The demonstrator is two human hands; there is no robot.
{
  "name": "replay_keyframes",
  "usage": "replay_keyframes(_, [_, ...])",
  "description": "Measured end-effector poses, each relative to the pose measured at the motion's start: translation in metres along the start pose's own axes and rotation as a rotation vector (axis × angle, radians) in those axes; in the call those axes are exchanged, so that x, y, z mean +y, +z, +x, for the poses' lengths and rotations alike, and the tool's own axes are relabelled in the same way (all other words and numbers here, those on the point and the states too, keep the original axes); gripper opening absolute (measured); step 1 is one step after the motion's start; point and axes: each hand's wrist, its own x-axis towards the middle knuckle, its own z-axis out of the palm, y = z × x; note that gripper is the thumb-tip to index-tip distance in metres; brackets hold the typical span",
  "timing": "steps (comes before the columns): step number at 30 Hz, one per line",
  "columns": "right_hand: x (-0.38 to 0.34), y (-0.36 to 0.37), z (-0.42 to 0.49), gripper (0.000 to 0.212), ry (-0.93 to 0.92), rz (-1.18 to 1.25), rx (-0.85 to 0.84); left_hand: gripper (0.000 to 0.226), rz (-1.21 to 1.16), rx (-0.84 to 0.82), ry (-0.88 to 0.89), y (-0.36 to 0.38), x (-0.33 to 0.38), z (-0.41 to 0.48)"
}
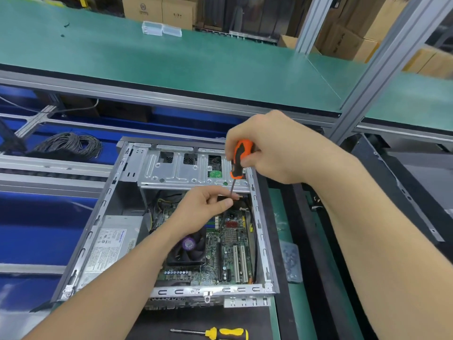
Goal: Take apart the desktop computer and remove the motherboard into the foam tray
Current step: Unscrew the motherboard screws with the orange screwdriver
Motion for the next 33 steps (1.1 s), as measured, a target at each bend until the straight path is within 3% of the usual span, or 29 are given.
replay_keyframes(3, [-0.003,-0.002,0.006,0.04,-0.073,0.01,-0.072,0.026,-0.12,0.016,0.034,-0.014,0.016,0.001])
replay_keyframes(5, [-0.003,0.001,0.009,0.038,-0.091,0.038,-0.079,0.029,-0.173,-0.038,0.1,-0.026,0.035,0.0])
replay_keyframes(8, [-0.007,0.012,0.01,0.028,-0.076,0.121,-0.066,0.009,-0.143,-0.158,0.194,-0.038,0.067,0.001])
replay_keyframes(9, [-0.008,0.016,0.01,0.024,-0.082,0.153,-0.039,0.011,-0.106,-0.178,0.206,-0.04,0.074,0.003])
replay_keyframes(15, [-0.007,0.036,0.014,0.016,-0.038,0.133,0.197,0.053,0.014,-0.318,0.234,-0.039,0.084,0.016])
replay_keyframes(19, [-0.003,0.036,0.009,0.011,-0.035,0.111,0.214,0.032,0.116,-0.11,0.255,-0.032,0.073,0.024])
replay_keyframes(22, [-0.001,0.03,0.004,0.02,0.005,0.016,0.24,0.025,-0.001,0.031,0.225,-0.02,0.07,0.027])
replay_keyframes(25, [-0.011,0.031,0.002,0.045,0.163,-0.239,0.318,0.025,0.028,0.172,0.157,-0.009,0.066,0.031])
replay_keyframes(28, [-0.022,0.031,0.007,0.061,0.294,-0.232,0.326,0.037,0.117,0.22,0.048,-0.001,0.066,0.033])
replay_keyframes(30, [-0.02,0.03,0.012,0.052,0.298,-0.162,0.271,0.04,0.146,0.214,0.032,0.005,0.068,0.031])
replay_keyframes(33, [-0.014,0.024,0.012,0.029,0.167,-0.028,0.163,0.023,0.046,0.131,0.106,0.002,0.073,0.023])
